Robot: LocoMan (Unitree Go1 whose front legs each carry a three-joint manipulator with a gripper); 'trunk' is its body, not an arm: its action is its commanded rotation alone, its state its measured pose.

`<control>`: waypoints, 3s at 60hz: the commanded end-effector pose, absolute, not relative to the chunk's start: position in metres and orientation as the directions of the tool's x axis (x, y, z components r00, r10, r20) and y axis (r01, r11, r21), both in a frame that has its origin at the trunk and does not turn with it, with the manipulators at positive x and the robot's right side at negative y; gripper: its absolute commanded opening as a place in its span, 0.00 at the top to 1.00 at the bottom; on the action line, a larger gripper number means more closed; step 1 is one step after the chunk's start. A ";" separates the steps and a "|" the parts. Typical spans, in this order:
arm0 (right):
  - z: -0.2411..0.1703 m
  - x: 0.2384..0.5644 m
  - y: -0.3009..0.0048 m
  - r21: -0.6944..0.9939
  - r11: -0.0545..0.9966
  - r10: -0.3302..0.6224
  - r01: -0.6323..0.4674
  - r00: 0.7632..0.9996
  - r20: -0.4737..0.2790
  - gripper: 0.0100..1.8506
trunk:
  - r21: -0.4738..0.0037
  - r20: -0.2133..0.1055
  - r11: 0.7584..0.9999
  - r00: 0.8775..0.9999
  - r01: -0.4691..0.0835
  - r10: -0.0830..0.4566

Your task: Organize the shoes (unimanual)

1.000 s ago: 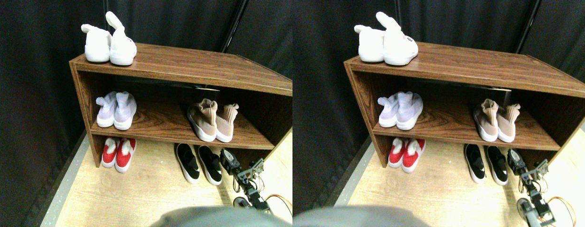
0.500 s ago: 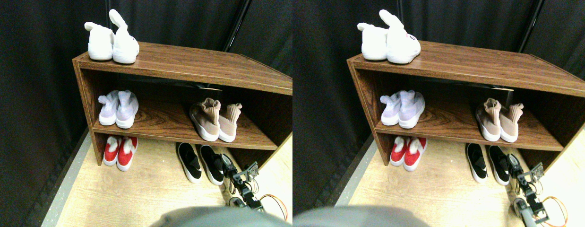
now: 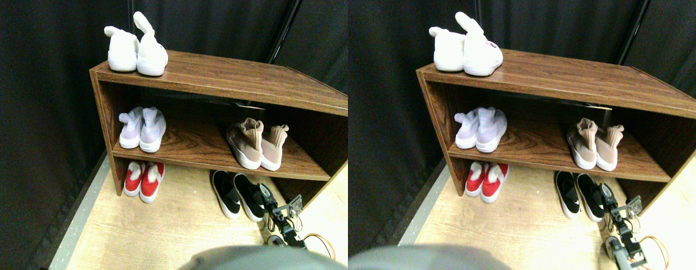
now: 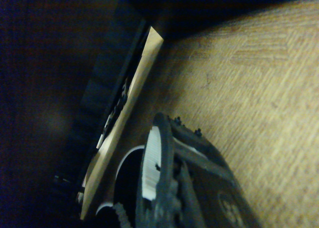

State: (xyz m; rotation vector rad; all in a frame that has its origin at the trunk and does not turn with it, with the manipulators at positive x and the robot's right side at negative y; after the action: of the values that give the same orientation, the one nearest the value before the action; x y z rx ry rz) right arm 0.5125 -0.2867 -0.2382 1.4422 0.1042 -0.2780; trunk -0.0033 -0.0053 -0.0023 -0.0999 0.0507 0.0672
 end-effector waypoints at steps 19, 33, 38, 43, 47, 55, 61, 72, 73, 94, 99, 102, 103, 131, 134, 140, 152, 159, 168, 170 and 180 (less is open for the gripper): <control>-0.231 0.507 -0.272 0.978 0.077 -0.181 0.192 0.968 -0.176 0.97 | -0.114 -0.081 0.990 0.994 -0.081 0.072; -0.230 0.506 -0.272 0.977 0.100 -0.197 0.188 0.966 -0.166 0.97 | -0.116 -0.082 0.990 0.994 -0.077 0.068; -0.229 0.505 -0.271 0.978 0.088 -0.202 0.187 0.965 -0.167 0.97 | -0.116 -0.079 0.990 0.995 -0.074 0.065; -0.229 0.505 -0.270 0.977 0.106 -0.190 0.185 0.968 -0.163 0.97 | -0.118 -0.077 0.990 0.995 -0.075 0.066; -0.229 0.505 -0.270 0.977 0.118 -0.193 0.179 0.969 -0.154 0.97 | -0.119 -0.077 0.990 0.995 -0.074 0.066; -0.227 0.504 -0.266 0.977 0.100 -0.212 0.189 0.963 -0.165 0.97 | -0.120 -0.076 0.990 0.995 -0.074 0.065; -0.228 0.503 -0.264 0.980 0.088 -0.197 0.176 0.968 -0.156 0.97 | -0.123 -0.076 0.990 0.995 -0.076 0.067; -0.230 0.501 -0.261 0.981 0.089 -0.194 0.170 0.969 -0.151 0.97 | -0.125 -0.074 0.989 0.995 -0.078 0.069; -0.230 0.501 -0.261 0.981 0.082 -0.197 0.174 0.968 -0.155 0.97 | -0.125 -0.074 0.989 0.995 -0.078 0.069; -0.230 0.502 -0.270 0.981 0.090 -0.221 0.172 0.964 -0.149 0.97 | -0.120 -0.070 0.990 0.996 -0.071 0.063; -0.227 0.501 -0.274 0.979 0.111 -0.232 0.170 0.962 -0.141 0.97 | -0.117 -0.066 0.991 0.996 -0.069 0.061; -0.226 0.501 -0.278 0.977 0.135 -0.240 0.164 0.962 -0.128 0.97 | -0.116 -0.063 0.991 0.996 -0.065 0.058; -0.224 0.501 -0.279 0.977 0.135 -0.241 0.162 0.962 -0.127 0.97 | -0.113 -0.062 0.992 0.996 -0.063 0.056; -0.184 0.481 -0.315 0.965 0.248 -0.239 0.081 0.971 -0.020 0.97 | -0.089 -0.036 0.996 0.999 -0.011 0.008; -0.177 0.473 -0.320 0.969 0.241 -0.220 0.056 0.976 -0.001 0.97 | -0.088 -0.033 0.996 0.999 -0.007 0.005; -0.170 0.465 -0.328 0.967 0.251 -0.219 0.041 0.976 0.015 0.97 | -0.087 -0.033 0.996 0.999 -0.003 0.000; -0.159 0.447 -0.334 0.957 0.288 -0.127 -0.027 0.990 0.066 0.97 | -0.084 -0.032 0.996 0.999 0.000 -0.002; -0.151 0.428 -0.329 0.959 0.279 -0.080 -0.051 0.994 0.076 0.97 | -0.084 -0.030 0.996 1.000 -0.001 -0.001; -0.143 0.406 -0.319 0.959 0.271 -0.030 -0.079 0.995 0.090 0.97 | -0.083 -0.032 0.997 0.999 -0.004 0.001; -0.141 0.401 -0.317 0.962 0.259 -0.020 -0.083 0.996 0.092 0.97 | -0.084 -0.031 0.996 1.000 -0.005 0.002; -0.127 0.381 -0.306 0.954 0.262 0.054 -0.147 0.989 0.138 0.97 | -0.081 -0.031 0.997 1.000 -0.004 0.002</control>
State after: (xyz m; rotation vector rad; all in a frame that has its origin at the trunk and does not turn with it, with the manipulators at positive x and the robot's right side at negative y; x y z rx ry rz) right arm 0.3865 -0.3137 -0.1400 1.2970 -0.0723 0.0631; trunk 0.0024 -0.0035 -0.0050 -0.0695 0.0476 0.0026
